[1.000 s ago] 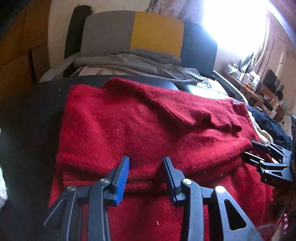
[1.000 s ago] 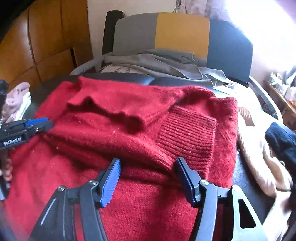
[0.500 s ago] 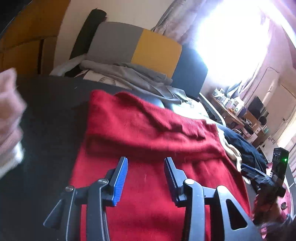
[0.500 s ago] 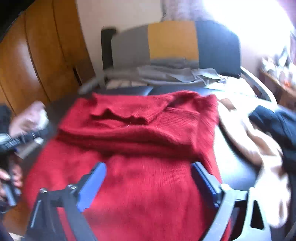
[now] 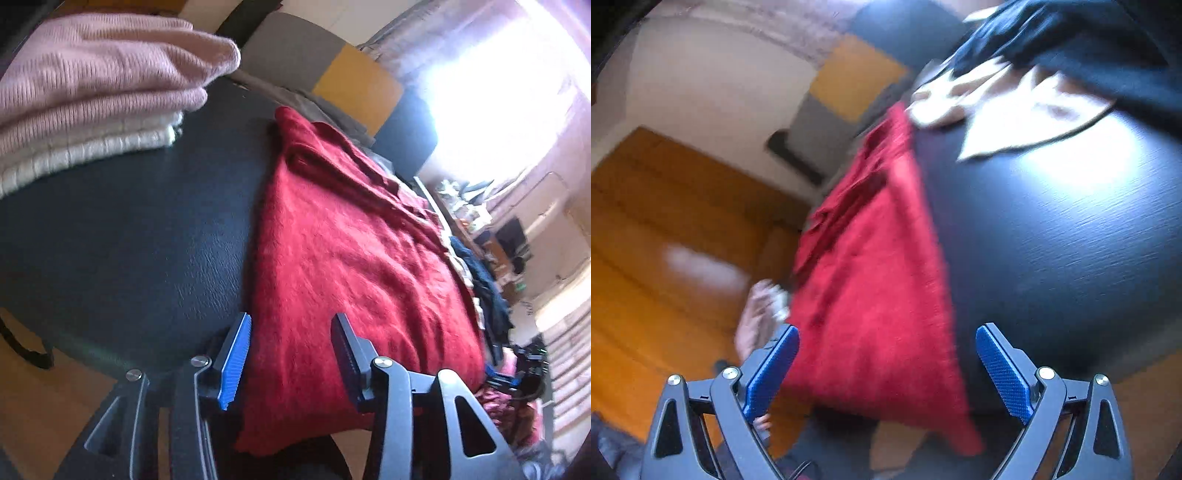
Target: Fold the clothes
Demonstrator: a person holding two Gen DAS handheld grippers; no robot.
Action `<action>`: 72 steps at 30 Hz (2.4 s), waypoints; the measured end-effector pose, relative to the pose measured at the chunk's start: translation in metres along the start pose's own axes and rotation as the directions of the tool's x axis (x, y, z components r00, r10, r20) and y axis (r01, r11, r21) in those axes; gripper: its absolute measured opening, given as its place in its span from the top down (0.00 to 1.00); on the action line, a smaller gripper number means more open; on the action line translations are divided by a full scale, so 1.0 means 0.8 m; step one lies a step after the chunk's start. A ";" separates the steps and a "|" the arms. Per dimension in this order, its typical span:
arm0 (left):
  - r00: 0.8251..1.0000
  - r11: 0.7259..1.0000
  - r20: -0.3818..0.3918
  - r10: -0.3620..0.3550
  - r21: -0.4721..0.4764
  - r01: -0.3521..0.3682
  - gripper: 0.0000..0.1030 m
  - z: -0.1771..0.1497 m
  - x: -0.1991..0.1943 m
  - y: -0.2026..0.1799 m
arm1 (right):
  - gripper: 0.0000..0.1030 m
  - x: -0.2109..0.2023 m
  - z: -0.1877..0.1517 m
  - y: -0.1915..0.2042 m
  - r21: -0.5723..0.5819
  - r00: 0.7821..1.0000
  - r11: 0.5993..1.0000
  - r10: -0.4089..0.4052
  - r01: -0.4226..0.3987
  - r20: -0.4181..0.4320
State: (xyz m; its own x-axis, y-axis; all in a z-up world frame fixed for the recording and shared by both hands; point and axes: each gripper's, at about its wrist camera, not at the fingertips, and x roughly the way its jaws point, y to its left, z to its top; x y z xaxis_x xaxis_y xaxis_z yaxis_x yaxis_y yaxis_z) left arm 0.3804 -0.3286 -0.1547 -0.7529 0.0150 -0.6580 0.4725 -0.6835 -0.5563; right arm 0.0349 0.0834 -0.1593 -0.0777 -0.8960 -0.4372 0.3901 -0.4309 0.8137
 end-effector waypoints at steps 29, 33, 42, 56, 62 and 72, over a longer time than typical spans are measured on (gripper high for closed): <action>0.979 0.958 -0.170 0.110 0.279 -0.059 0.65 -0.012 0.046 -0.079 | 0.63 0.045 -0.010 0.026 -0.224 0.970 0.957 -0.213 0.183 -0.118; 0.980 0.976 -0.175 0.096 0.210 -0.058 0.78 -0.009 0.042 -0.070 | 0.51 0.053 -0.018 0.047 -0.309 0.958 0.926 -0.262 0.215 -0.119; 0.965 0.976 -0.167 -0.200 0.053 0.211 0.92 0.006 0.012 -0.053 | 0.88 0.052 -0.006 0.046 -0.229 0.950 0.944 -0.276 0.238 -0.149; 0.870 0.870 -0.013 -0.493 0.007 0.493 0.92 0.152 0.057 -0.075 | 0.89 0.111 0.112 0.084 -0.113 0.999 0.993 0.026 -0.031 -0.044; 0.877 0.878 0.080 -0.474 -0.040 0.477 0.92 0.247 0.121 -0.072 | 0.89 0.157 0.209 0.086 -0.084 0.999 0.996 0.040 -0.038 0.027; 0.964 0.961 -0.068 -0.256 -0.130 0.246 0.91 0.247 0.242 -0.026 | 0.93 0.229 0.243 0.009 0.027 0.996 0.996 -0.082 0.083 -0.029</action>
State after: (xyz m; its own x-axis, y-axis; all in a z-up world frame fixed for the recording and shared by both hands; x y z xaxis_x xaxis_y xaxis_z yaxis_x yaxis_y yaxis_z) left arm 0.1344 -0.4559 -0.1702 -0.8160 0.2386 -0.5265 0.3285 -0.5580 -0.7621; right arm -0.1548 -0.1042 -0.1592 -0.0829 -0.8540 -0.5136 0.3574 -0.5066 0.7846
